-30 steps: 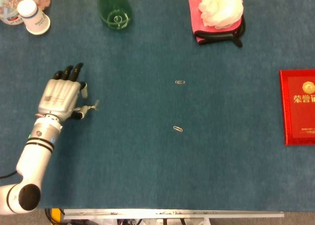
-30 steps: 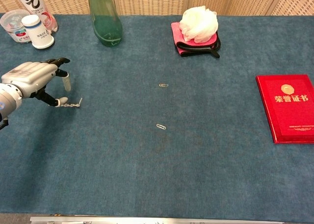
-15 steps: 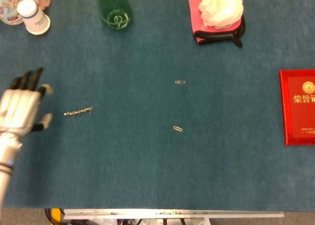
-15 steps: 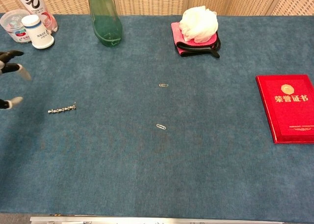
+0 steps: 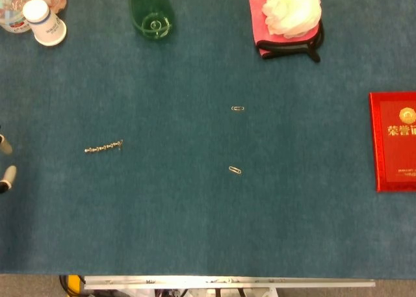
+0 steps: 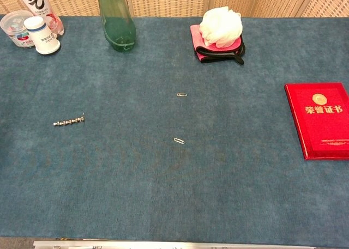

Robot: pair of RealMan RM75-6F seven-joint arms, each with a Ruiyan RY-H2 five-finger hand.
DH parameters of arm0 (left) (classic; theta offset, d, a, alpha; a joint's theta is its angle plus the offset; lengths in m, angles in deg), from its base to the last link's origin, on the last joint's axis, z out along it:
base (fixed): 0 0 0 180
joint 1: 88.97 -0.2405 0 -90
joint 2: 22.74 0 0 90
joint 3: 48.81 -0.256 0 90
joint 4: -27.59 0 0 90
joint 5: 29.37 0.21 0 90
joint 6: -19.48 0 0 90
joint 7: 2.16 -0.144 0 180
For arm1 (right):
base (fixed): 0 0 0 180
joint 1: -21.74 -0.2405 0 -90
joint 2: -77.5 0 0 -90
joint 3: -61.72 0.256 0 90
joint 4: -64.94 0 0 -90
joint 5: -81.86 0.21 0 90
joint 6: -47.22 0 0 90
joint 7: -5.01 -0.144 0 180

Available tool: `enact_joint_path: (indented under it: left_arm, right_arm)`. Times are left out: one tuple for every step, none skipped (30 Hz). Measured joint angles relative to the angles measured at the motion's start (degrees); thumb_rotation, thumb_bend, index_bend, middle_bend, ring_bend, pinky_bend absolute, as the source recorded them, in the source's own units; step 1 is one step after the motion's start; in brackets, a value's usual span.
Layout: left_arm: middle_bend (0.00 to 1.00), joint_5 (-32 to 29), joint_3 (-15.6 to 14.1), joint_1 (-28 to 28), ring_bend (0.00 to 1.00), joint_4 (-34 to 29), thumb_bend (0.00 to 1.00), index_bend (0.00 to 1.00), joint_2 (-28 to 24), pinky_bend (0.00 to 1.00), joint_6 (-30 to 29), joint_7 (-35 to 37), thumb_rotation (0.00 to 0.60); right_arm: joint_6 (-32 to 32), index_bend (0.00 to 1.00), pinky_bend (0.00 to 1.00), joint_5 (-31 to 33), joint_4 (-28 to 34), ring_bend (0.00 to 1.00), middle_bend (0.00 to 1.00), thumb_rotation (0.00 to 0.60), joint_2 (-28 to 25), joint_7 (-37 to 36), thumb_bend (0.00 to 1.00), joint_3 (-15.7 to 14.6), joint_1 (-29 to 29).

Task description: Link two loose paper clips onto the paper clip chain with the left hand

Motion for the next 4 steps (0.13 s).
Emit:
enact_joint_path:
  left_arm:
    - [0.24, 0.4, 0.2, -0.2, 0.08, 0.3, 0.32, 0.45, 0.0, 0.13, 0.0, 0.2, 0.600]
    - [0.24, 0.6, 0.4, -0.3, 0.08, 0.5, 0.32, 0.45, 0.1, 0.13, 0.0, 0.3, 0.600]
    - [0.24, 0.8, 0.7, -0.6, 0.08, 0.6, 0.32, 0.45, 0.1, 0.13, 0.0, 0.8, 0.600]
    - [0.24, 1.0, 0.9, -0.8, 0.08, 0.8, 0.32, 0.46, 0.1, 0.13, 0.1, 1.4, 0.600]
  right_arm:
    - [0.7, 0.14, 0.29, 0.1, 0.1, 0.08, 0.16, 0.600, 0.0, 0.3, 0.30, 0.0, -0.4]
    - [1.3, 0.14, 0.29, 0.2, 0.2, 0.08, 0.16, 0.600, 0.0, 0.5, 0.30, -0.1, -0.6]
    - [2.0, 0.14, 0.29, 0.3, 0.2, 0.08, 0.16, 0.600, 0.0, 0.6, 0.30, -0.1, -0.9]
    - [2.8, 0.14, 0.29, 0.4, 0.3, 0.08, 0.16, 0.600, -0.1, 0.8, 0.30, -0.2, -1.4]
